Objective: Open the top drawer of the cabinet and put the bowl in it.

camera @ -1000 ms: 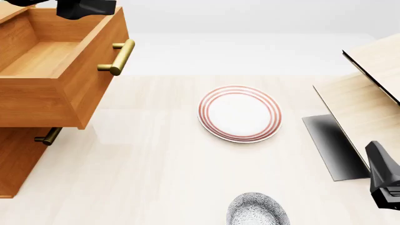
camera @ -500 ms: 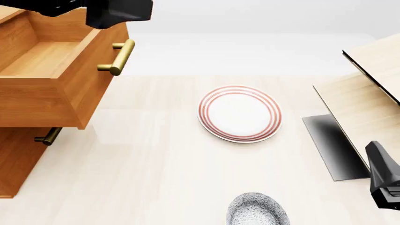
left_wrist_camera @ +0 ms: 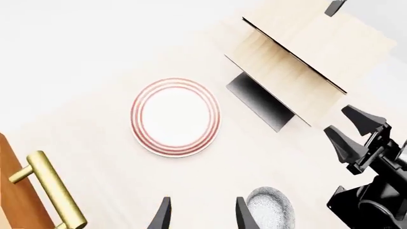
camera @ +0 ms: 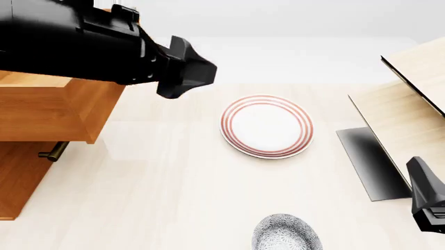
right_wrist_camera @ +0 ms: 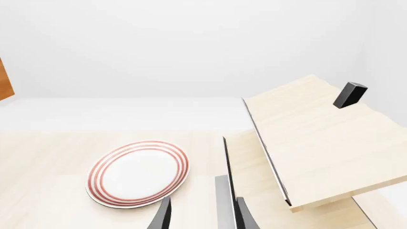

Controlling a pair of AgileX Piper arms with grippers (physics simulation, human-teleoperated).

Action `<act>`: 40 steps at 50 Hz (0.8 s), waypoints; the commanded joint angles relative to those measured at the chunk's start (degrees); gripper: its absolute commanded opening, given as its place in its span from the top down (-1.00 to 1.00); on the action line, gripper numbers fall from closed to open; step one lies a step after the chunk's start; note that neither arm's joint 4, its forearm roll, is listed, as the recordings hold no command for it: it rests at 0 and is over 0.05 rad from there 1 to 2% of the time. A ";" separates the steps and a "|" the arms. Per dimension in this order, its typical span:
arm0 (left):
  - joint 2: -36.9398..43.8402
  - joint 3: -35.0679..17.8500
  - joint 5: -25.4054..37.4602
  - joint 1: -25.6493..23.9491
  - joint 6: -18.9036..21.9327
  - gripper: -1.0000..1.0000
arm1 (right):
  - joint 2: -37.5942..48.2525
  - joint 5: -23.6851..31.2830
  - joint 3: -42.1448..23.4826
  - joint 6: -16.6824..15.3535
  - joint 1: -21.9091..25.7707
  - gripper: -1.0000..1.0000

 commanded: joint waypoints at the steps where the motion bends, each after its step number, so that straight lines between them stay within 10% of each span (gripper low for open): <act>1: 2.74 3.97 -4.50 -2.72 -2.35 -1.00 | -0.06 -0.04 0.03 -0.06 -0.03 -1.00; 40: 14.09 9.68 -12.65 -8.10 -11.55 -1.00 | -0.05 -0.04 0.03 -0.04 -0.02 -1.00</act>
